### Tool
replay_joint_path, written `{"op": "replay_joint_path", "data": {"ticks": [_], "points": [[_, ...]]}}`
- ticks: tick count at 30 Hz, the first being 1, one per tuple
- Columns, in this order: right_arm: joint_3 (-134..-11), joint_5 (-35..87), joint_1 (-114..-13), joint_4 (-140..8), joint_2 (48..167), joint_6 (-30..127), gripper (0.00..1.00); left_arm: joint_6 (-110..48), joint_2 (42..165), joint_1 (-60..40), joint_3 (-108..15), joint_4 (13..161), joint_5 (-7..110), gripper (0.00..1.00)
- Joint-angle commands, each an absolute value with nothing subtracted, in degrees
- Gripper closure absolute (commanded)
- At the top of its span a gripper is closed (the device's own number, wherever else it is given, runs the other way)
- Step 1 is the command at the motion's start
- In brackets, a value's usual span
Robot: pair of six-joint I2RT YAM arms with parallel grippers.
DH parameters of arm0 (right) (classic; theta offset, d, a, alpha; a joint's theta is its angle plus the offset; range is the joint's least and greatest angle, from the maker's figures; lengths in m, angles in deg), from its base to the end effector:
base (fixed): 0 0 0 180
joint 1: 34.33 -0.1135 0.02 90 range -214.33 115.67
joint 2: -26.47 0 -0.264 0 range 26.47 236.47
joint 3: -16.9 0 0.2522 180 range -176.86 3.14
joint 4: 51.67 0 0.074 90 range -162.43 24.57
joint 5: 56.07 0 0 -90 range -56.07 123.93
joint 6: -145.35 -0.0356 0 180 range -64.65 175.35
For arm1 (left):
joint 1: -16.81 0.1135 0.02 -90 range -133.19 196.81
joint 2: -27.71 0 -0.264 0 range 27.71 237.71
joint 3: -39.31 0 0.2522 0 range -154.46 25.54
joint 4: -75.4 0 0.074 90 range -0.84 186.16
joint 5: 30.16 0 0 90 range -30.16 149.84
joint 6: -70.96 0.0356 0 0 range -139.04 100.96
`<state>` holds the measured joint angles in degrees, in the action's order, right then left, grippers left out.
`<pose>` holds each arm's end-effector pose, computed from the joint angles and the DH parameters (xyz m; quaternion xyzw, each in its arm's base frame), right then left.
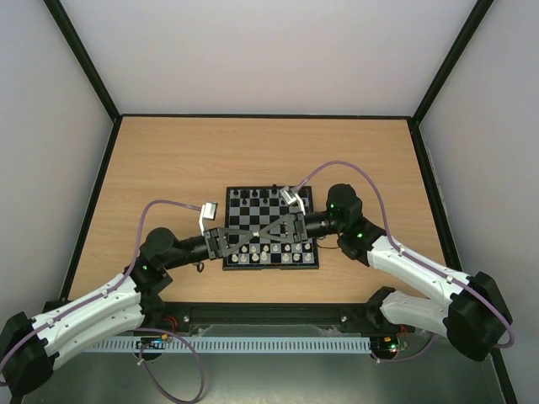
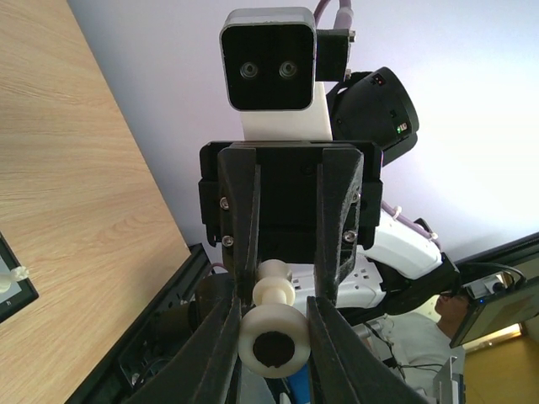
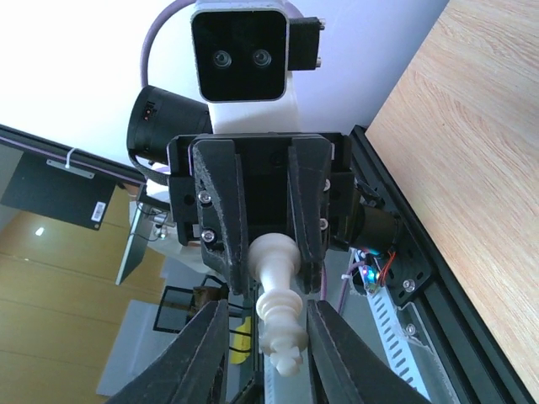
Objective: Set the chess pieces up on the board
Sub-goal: Place the chess piece on the chessboard.
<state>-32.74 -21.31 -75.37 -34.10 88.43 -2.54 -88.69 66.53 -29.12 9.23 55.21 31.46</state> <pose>0.1589 0.1771 0.3013 -0.2513 0.6409 0.7005 0.1879 0.1039 -0.1316 0.2616 0.0596 0.6396 -0.7177 0.2687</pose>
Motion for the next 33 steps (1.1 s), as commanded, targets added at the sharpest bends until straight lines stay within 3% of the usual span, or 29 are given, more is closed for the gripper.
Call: {"op": "replay_joint_path", "data": {"ticks": [1,10,14,19,21,28,33], "points": [[-34.3,-22.2,-76.0,-35.2,88.1,-0.8,0.77,-88.4,66.6,-28.5,10.1,52.8,31.3,0.96],[-34.1,-21.5,-76.2,-36.9,88.0,0.7,0.92,-88.6,67.3,-28.5,10.0,52.5,31.1,0.95],[-35.0,-19.9,-76.1,-40.9,87.6,3.1,0.93,-88.0,67.3,-28.4,9.7,54.1,31.5,0.88],[-37.5,-15.4,-76.1,-52.5,86.6,9.8,0.94,-84.2,64.1,-28.2,6.5,64.4,34.4,0.44],[-38.2,-13.7,-76.0,-56.9,86.0,12.3,0.94,-81.8,61.9,-27.9,4.1,70.8,36.5,0.33],[-44.1,-2.0,-76.0,-77.9,85.2,23.7,0.94,-72.7,59.2,-27.4,-6.8,93.9,47.4,0.03],[-50.9,6.6,-76.0,-91.7,87.0,28.8,0.94,-68.8,62.4,-27.3,-11.8,105.7,55.8,0.01]]}}
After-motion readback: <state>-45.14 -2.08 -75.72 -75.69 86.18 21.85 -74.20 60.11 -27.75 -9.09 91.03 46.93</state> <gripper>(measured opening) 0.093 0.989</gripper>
